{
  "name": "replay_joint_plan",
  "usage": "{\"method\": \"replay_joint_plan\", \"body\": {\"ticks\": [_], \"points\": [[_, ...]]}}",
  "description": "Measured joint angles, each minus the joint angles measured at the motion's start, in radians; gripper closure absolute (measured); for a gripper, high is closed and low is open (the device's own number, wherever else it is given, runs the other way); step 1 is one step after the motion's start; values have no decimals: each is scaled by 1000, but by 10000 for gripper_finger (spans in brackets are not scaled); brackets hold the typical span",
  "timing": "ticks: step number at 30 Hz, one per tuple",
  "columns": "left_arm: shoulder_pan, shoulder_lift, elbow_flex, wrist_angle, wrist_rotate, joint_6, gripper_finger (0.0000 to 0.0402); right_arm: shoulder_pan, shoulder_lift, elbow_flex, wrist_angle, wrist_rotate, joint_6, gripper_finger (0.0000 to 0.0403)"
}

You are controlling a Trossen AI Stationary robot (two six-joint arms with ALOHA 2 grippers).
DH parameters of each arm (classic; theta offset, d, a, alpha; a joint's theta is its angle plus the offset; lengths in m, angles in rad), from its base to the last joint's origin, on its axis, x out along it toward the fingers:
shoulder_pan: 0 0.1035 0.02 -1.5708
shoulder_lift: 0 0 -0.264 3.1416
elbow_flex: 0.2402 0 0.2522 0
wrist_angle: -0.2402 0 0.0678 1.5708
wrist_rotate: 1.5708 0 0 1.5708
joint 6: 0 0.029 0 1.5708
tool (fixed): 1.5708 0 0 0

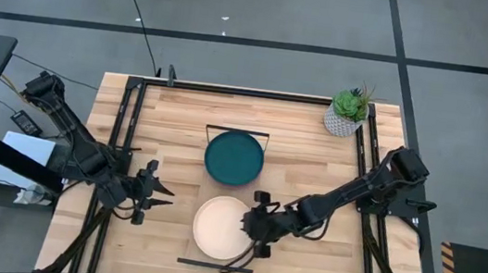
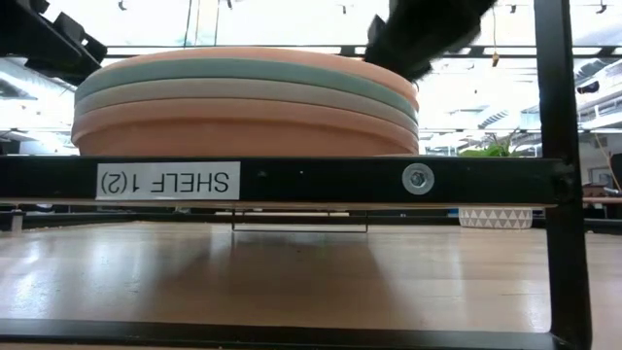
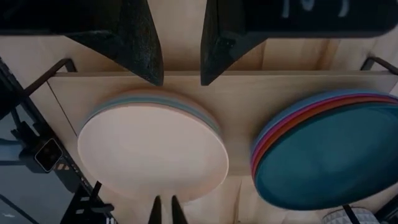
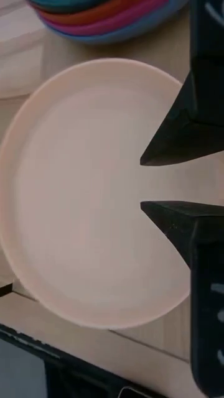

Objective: Place and stack plates onto a shelf
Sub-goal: Stack the white plate on top of the light green plate on the shelf, then return to Home Position

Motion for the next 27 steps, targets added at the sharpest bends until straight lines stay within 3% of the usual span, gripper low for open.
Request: {"method": "replay_joint_plan", "body": {"ticks": [9, 16, 20, 24, 27], "points": [[0, 0, 0, 31, 0, 10, 288, -7, -20, -157, 222, -8, -37, 296], [-3, 0, 0, 36, 7, 2, 288, -7, -74, -115, 154, -6, -84, 296], [-25, 1, 0, 34, -1, 2, 288, 6, -158, -153, 119, 58, -85, 298], [-57, 1, 0, 35, -86, 11, 288, 8, -253, -277, 205, 69, -70, 307], [-85, 1, 0, 12, -212, 6, 290, 2, -328, -389, 300, 69, -59, 313]]}}
